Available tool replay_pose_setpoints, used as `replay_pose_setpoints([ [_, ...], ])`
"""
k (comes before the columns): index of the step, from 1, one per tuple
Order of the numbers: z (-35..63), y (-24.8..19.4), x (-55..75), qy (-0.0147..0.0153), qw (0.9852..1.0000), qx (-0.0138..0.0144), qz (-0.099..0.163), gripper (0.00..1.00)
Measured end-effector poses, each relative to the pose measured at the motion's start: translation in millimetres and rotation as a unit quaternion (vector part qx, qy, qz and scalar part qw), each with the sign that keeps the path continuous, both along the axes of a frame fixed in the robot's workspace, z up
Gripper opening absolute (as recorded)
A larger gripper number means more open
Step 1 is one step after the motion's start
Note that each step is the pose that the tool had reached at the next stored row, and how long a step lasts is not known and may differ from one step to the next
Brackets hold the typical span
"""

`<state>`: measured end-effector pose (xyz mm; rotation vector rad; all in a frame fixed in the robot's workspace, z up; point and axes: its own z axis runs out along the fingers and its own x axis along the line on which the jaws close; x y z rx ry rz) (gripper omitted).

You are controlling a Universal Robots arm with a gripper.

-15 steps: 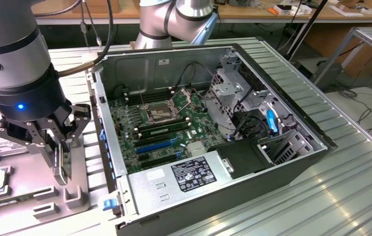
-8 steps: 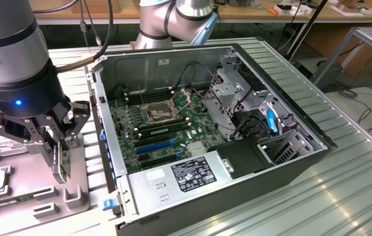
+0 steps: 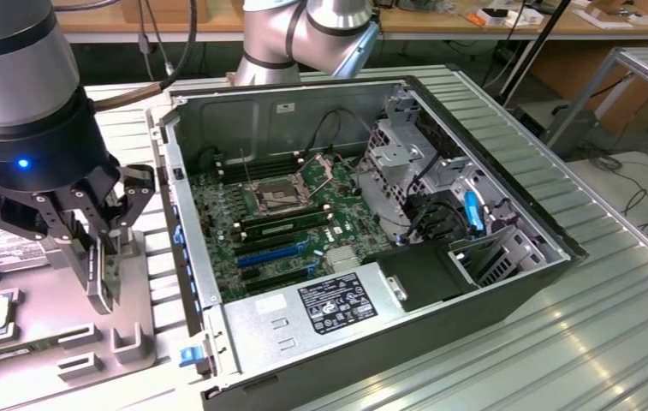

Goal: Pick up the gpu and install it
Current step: 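Pick up the gpu and move the gpu toward the slot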

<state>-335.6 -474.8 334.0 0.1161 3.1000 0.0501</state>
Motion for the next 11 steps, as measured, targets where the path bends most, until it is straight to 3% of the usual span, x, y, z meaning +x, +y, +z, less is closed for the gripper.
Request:
replay_pose_setpoints([
  [11,10.8,0.0,0.0,0.0000,1.0000,0.0000,0.000,0.27],
])
